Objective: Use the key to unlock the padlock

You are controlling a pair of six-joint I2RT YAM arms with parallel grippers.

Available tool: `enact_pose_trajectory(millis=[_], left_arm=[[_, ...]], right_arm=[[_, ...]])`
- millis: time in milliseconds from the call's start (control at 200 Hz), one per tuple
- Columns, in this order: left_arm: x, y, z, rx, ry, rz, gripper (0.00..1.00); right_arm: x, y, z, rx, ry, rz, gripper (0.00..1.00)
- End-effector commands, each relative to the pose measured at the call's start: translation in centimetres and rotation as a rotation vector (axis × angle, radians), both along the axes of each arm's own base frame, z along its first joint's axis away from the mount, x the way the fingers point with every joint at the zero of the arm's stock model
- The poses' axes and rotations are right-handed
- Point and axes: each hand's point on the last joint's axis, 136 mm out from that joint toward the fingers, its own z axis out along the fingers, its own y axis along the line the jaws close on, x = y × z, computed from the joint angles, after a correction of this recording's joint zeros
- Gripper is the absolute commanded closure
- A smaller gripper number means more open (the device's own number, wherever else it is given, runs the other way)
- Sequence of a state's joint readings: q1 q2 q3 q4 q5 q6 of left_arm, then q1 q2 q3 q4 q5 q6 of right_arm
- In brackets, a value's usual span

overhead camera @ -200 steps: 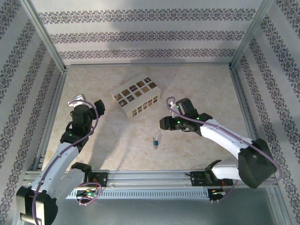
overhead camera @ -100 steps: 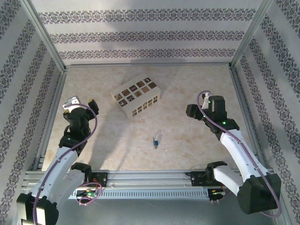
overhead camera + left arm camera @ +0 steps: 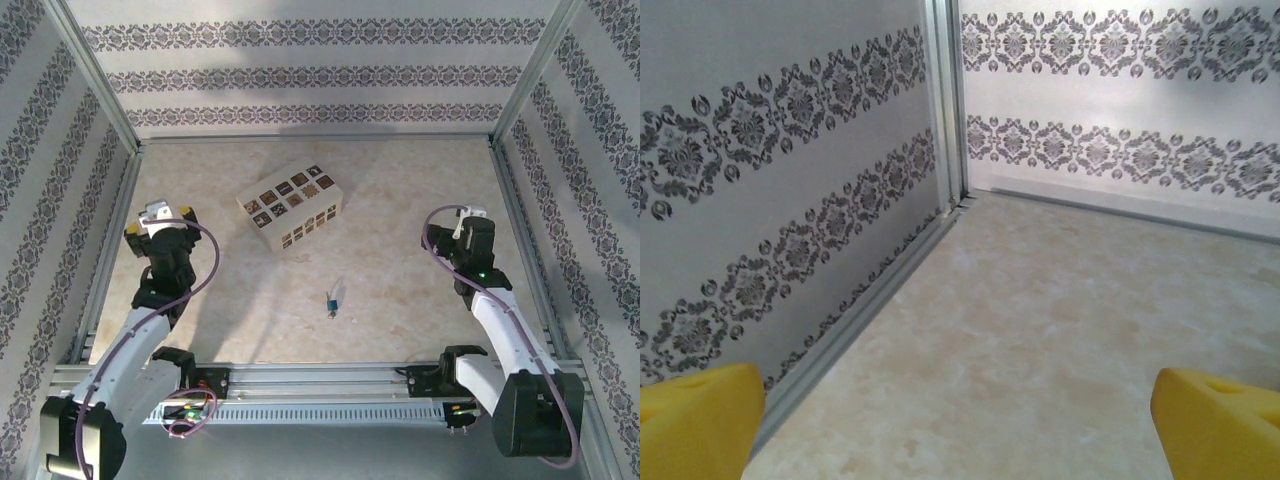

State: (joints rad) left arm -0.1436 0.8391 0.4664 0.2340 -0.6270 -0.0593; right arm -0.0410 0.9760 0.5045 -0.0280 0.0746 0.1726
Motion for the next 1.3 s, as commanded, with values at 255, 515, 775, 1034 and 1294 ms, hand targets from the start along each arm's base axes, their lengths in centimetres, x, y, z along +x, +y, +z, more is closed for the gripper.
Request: enact_pose_trajectory(millis=[255, 515, 775, 1034, 1294], left_arm=[[1.5, 1.2, -4.2, 0.048, 0.112, 0.053, 0.01], [2.7, 0.8, -9.3, -0.024, 0.147, 0.006, 0.01], [4.1, 0.4, -11.3, -0.007, 0.203, -0.051, 0.01], [5.1, 0.9, -11.3, -0.022, 0.177, -0.067, 0.01], [6.1, 0.9, -11.2, -0.035, 0.153, -0.103, 0.01]], right_arm=[[2.2, -1.4, -2.1, 0.026, -0.126, -0.009, 0.02], [4.2, 0.1, -1.1, 0.03, -0.237, 0.098, 0.02], [5.3, 0.8, -1.1, 0.02, -0.348, 0.152, 0.02], [5.7, 2.2, -2.0, 0.017, -0.369, 0.227, 0.02], [6.7, 3.0, -3.2, 0.008, -0.343, 0.258, 0.02]])
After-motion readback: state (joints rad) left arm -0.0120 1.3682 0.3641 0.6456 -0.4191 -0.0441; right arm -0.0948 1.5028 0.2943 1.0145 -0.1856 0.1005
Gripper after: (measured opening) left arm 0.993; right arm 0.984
